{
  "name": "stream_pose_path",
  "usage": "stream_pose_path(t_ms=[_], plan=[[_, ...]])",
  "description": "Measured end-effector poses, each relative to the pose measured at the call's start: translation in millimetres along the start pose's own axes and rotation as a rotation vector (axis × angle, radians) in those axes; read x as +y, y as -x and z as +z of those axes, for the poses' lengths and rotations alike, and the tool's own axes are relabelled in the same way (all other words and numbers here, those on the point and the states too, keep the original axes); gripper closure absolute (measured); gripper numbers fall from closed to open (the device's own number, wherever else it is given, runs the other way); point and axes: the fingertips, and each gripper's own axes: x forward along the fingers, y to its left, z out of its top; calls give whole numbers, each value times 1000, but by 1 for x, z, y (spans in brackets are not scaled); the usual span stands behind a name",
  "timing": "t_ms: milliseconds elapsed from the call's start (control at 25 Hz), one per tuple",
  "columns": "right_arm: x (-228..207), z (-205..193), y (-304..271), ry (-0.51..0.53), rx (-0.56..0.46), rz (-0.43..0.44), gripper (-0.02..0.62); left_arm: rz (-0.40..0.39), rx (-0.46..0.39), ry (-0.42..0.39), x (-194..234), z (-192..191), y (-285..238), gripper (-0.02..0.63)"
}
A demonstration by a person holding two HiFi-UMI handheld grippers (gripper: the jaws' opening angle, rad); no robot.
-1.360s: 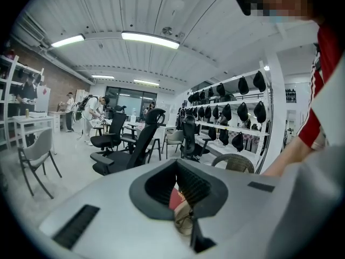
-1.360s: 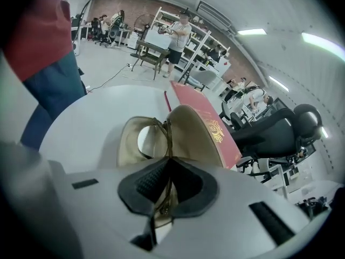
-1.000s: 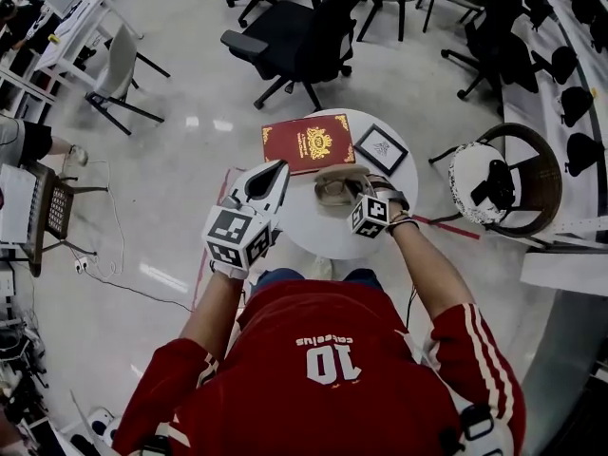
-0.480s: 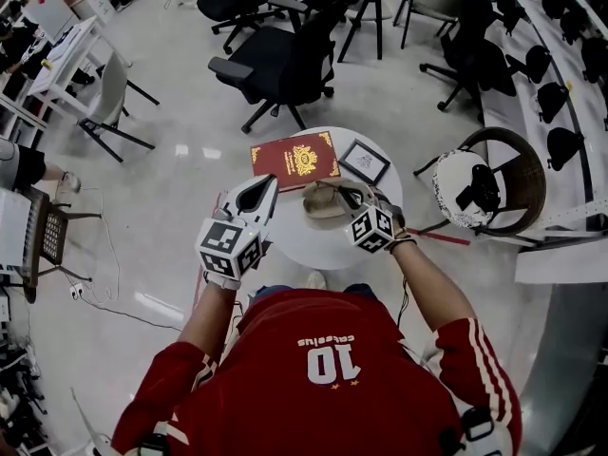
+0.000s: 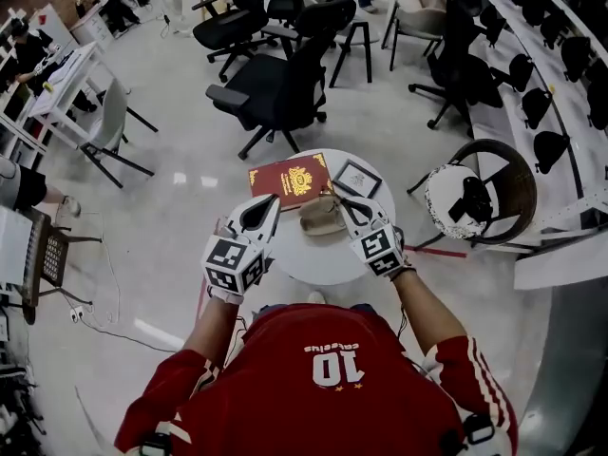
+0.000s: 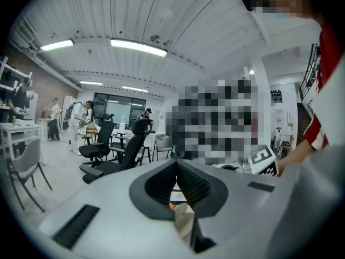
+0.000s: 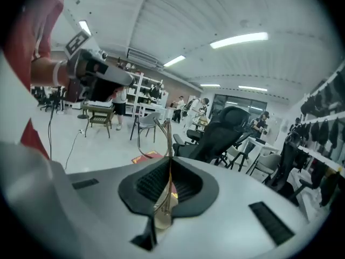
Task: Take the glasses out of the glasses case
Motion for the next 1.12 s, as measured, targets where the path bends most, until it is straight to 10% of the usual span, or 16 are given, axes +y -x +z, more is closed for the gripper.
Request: stream_pose_path(t_ms=[680, 1120], plan=[[-39, 89, 80, -335, -277, -124, 569, 27, -72, -19, -1, 37, 4, 598], [-48, 142, 107, -340, -438, -176, 571, 42, -137, -20, 8, 61, 16, 598]])
